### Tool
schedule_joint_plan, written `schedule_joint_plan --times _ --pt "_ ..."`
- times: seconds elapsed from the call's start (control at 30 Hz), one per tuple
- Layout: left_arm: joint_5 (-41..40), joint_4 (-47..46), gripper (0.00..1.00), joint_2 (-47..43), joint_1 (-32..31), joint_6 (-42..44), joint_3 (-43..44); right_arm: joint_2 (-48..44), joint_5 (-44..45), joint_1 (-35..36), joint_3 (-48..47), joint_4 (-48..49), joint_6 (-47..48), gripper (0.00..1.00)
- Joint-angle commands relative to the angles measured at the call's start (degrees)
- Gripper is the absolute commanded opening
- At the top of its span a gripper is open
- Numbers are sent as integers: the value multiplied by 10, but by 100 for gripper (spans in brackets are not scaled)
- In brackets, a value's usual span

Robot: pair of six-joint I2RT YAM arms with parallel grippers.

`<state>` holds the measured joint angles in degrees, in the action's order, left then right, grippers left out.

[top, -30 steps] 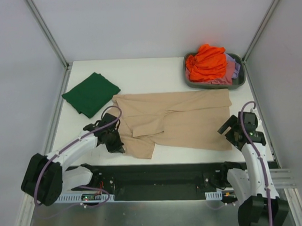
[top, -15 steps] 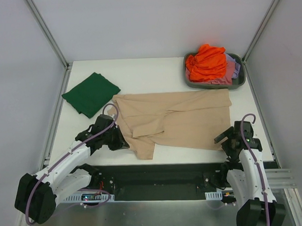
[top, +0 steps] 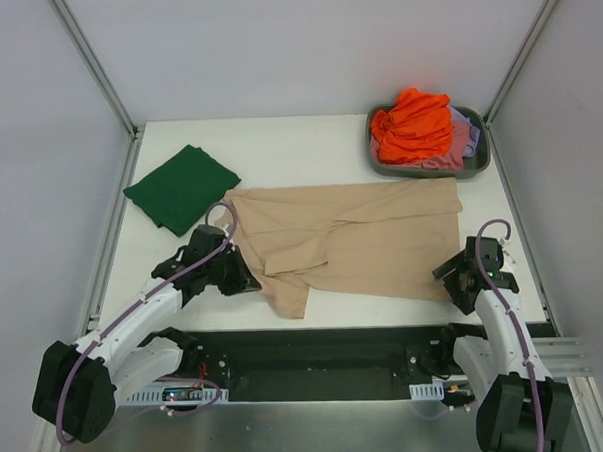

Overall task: Fold and stack the t-shirts
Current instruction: Grap the side of the flattened tshirt closest away from the robot with both arms, then fold the other side of the tshirt into a rectangle

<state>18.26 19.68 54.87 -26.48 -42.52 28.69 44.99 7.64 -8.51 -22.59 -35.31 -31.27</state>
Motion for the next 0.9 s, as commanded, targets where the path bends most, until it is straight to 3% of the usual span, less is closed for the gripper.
schedule_joint_plan --times 0.0,0.17,0.3,0.37,0.57,0.87 --pt "16 -22 0 3 18 6 27 18 25 -5 4 48 10 74" --pt "34 -36 0 14 21 -5 37 26 15 -5 2 73 25 60" --pt "47 -53 0 15 23 -19 41 26 18 -4 -4 82 43 27" --pt "44 -54 0 16 25 -23 47 29 16 -5 -10 85 52 17" --pt "38 -56 0 25 39 -32 73 33 2 -4 -32 88 80 1" --pt "22 -60 0 59 67 -33 123 78 -14 -5 -104 89 132 1"
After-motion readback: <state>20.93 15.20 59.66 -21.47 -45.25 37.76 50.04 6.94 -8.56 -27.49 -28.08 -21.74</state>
